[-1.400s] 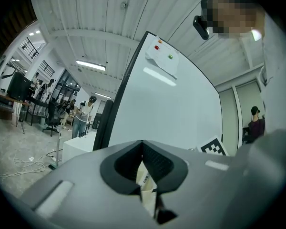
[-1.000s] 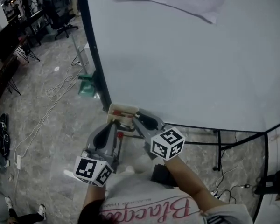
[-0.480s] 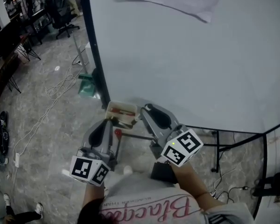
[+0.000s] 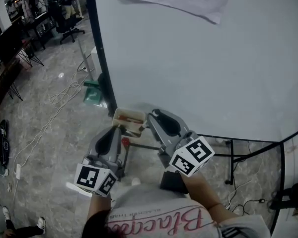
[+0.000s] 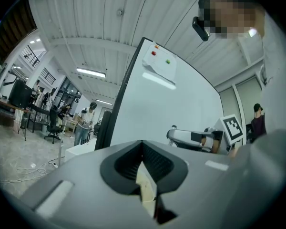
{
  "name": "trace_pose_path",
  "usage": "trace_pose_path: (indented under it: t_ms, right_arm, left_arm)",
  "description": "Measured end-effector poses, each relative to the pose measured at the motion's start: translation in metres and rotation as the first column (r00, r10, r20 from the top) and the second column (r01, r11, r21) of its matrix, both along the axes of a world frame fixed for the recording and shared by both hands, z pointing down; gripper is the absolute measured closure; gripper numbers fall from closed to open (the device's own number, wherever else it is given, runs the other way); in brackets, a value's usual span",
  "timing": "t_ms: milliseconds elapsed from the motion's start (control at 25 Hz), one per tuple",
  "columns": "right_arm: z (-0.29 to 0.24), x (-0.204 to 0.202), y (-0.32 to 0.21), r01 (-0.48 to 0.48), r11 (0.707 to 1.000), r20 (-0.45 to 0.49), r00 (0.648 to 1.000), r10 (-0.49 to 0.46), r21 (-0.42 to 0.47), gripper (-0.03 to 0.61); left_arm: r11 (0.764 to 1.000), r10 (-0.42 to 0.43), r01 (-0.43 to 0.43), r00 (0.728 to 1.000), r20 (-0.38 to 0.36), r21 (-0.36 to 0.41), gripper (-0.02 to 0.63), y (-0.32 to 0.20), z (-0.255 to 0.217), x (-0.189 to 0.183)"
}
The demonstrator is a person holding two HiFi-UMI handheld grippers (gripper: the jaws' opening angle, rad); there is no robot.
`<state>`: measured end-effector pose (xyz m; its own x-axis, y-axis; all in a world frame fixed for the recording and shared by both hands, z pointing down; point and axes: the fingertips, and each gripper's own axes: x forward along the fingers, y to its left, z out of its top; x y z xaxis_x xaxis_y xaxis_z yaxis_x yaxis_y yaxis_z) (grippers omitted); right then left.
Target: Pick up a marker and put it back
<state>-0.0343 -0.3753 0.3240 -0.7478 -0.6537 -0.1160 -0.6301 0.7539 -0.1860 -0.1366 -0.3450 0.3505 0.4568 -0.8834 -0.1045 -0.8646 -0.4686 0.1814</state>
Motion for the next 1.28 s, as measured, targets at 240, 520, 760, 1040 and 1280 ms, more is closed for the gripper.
trace_pose_path:
  t_ms: [240, 520, 760, 1040, 1280]
  right_arm:
    - [0.027, -0.011, -0.013, 0.001, 0.999, -0.020, 1.000, -0.002, -0.048, 0.509]
    - [0.063, -0.027, -0.023, 0.001, 0.990, -0.031, 1.000, -0.006, -0.138, 0.509]
    - [0.095, -0.039, -0.026, 0.008, 0.965, -0.020, 1.000, -0.014, -0.263, 0.509]
    - [0.113, -0.034, -0.032, -0.045, 0.950, -0.082, 0.996, 0.021, -0.308, 0.504]
    - [0.118, -0.028, -0.034, -0.073, 0.953, -0.145, 0.989, 0.031, -0.293, 0.466]
  left_arm:
    - [1.000, 0.000, 0.000, 1.000, -0.001, -0.001, 0.614, -0.003, 0.001, -0.001]
    - [1.000, -0.010, 0.010, 1.000, -0.004, -0.014, 0.614, -0.007, 0.004, -0.004]
    - [0.999, -0.027, 0.026, 1.000, -0.015, -0.020, 0.614, -0.009, 0.006, -0.009]
    - [0.999, -0.038, 0.037, 0.999, -0.018, -0.019, 0.614, -0.011, 0.006, -0.013]
    - [0.999, -0.032, 0.031, 0.999, -0.029, -0.021, 0.614, -0.011, 0.006, -0.012]
